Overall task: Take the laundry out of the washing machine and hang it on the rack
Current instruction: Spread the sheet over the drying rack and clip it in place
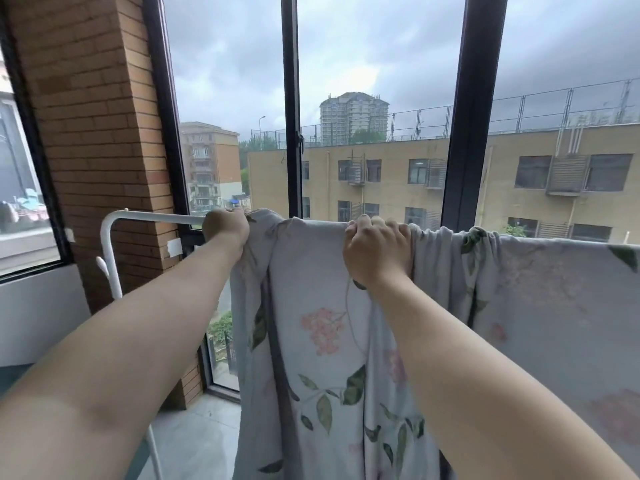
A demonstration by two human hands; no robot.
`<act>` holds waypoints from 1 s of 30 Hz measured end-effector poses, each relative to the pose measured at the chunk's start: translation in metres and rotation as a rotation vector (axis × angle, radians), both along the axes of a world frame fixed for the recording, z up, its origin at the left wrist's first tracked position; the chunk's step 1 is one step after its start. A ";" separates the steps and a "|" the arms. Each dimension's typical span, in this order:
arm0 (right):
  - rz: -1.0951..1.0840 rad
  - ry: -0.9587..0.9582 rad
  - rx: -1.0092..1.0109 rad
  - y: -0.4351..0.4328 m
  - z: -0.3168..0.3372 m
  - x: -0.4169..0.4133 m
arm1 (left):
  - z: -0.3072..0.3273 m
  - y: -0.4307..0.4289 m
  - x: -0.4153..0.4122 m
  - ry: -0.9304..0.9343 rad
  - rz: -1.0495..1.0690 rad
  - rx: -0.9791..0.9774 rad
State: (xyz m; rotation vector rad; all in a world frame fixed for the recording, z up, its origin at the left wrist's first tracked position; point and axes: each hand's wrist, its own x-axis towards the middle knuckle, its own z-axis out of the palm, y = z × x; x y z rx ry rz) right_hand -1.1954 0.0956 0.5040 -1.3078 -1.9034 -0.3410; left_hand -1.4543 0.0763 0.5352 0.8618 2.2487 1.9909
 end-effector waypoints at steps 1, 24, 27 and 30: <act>-0.010 0.002 -0.006 0.000 0.001 0.000 | 0.000 -0.001 -0.006 -0.030 0.012 0.017; -0.209 -0.113 -0.001 -0.029 0.041 -0.179 | -0.023 -0.015 -0.177 -0.241 -0.144 0.052; -0.009 -0.077 -0.168 -0.028 0.039 -0.241 | -0.020 -0.012 -0.193 -0.115 -0.218 0.077; -0.033 -0.070 -0.235 -0.020 0.028 -0.271 | -0.022 -0.006 -0.205 -0.097 -0.313 0.057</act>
